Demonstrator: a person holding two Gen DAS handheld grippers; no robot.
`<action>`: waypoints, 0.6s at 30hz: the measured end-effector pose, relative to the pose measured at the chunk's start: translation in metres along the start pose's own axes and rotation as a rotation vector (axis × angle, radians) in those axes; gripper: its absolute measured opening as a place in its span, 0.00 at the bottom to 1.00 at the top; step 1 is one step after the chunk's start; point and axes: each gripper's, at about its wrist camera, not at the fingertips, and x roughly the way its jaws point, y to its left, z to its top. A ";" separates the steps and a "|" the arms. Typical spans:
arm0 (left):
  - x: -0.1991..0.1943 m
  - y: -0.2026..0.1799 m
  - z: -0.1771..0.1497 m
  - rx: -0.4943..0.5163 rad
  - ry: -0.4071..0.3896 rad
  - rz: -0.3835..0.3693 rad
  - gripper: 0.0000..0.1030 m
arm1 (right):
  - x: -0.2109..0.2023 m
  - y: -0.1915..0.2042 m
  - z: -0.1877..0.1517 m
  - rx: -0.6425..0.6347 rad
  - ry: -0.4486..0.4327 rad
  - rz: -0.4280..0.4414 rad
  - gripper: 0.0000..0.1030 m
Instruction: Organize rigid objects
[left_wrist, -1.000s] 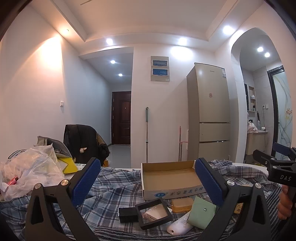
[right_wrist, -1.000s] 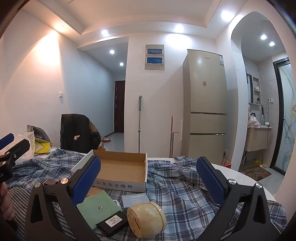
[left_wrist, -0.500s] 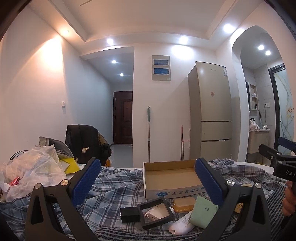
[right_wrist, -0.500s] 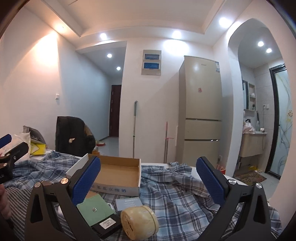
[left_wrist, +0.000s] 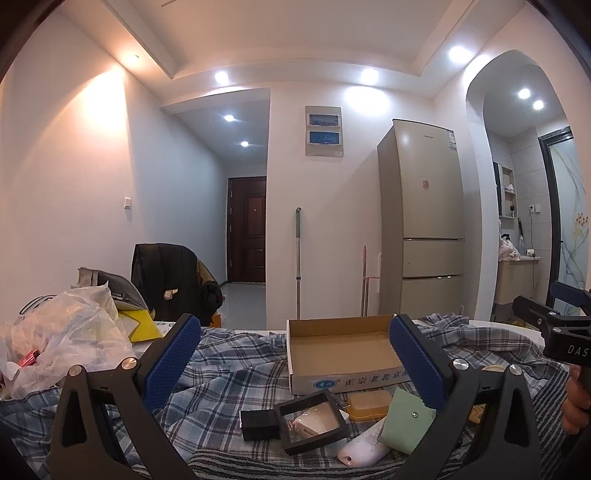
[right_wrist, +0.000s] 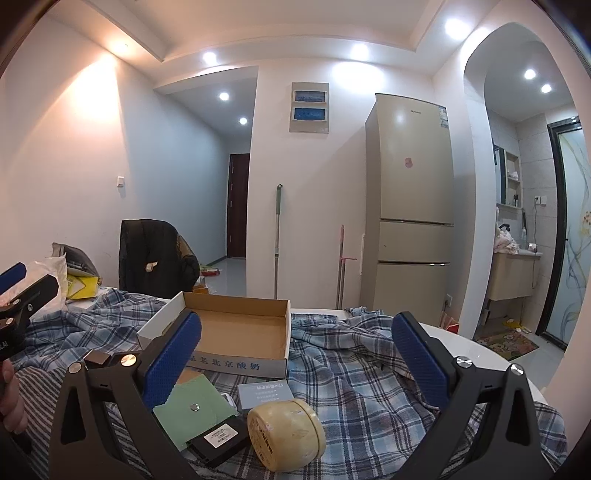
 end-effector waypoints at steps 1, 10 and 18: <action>0.000 0.000 0.000 -0.004 0.003 0.001 1.00 | 0.002 -0.001 0.000 0.007 0.013 0.008 1.00; 0.000 0.000 -0.001 0.005 -0.021 -0.001 1.00 | 0.011 -0.009 -0.002 0.066 0.083 0.048 1.00; 0.001 0.001 -0.003 -0.005 -0.038 -0.001 1.00 | 0.010 -0.005 -0.002 0.046 0.084 0.056 1.00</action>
